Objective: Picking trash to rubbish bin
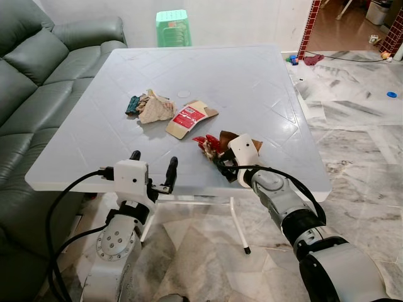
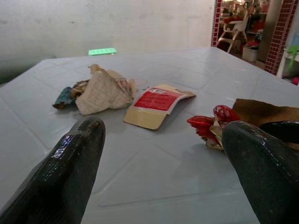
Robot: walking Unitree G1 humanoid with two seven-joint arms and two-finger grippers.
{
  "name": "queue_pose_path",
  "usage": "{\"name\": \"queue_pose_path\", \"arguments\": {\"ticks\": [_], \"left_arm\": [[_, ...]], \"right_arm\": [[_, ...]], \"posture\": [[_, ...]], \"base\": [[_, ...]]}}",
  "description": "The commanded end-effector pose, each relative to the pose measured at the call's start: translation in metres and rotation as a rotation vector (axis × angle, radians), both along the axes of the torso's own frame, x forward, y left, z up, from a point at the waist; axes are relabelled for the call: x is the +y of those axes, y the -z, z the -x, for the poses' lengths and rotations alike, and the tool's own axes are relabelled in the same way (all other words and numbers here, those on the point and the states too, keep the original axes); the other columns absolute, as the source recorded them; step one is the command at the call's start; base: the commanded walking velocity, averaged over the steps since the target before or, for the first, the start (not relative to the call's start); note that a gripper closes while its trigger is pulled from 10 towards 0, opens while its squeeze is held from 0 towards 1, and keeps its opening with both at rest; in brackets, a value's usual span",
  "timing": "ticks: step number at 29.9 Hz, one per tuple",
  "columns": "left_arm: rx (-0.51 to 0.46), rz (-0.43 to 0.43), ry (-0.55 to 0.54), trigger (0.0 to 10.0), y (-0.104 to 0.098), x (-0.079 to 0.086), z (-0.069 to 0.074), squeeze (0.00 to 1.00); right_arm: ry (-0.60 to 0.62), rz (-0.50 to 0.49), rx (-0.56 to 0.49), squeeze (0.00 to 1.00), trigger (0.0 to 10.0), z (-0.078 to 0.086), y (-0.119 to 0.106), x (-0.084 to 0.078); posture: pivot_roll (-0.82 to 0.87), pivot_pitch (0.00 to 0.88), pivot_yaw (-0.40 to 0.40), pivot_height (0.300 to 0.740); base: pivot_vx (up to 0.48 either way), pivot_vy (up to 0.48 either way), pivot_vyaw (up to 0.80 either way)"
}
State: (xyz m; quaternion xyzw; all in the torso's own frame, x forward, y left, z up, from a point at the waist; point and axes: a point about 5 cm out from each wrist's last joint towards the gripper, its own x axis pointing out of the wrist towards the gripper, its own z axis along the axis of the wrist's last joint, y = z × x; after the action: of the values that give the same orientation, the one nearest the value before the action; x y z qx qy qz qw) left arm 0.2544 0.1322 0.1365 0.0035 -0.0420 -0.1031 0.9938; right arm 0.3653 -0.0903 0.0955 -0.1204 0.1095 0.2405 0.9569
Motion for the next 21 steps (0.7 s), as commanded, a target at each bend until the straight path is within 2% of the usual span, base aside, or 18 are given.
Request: {"name": "queue_pose_path", "arguments": {"ticks": [1,12,21], "left_arm": [[0.002,0.007,0.025,10.0,-0.002,-0.004,-0.002,0.0],[0.018,0.02,0.025,10.0,0.0,-0.007,-0.004,0.0],[0.086,0.038,0.135,10.0,0.007,-0.021,-0.007,0.0]], "right_arm": [[-0.012,-0.004,0.002,0.0,0.0,-0.001,-0.001,0.0],[-0.013,-0.024,-0.006,0.0,0.0,-0.002,-0.003,-0.003],[-0.021,-0.06,-0.082,0.0,0.0,-0.005,-0.017,-0.004]], "posture": [[0.1,0.083,0.029,0.74],[0.09,0.079,0.021,0.74],[0.07,0.083,0.024,0.74]], "base": [[0.0,0.0,0.0],[0.0,0.0,0.0],[0.0,0.0,0.0]]}}
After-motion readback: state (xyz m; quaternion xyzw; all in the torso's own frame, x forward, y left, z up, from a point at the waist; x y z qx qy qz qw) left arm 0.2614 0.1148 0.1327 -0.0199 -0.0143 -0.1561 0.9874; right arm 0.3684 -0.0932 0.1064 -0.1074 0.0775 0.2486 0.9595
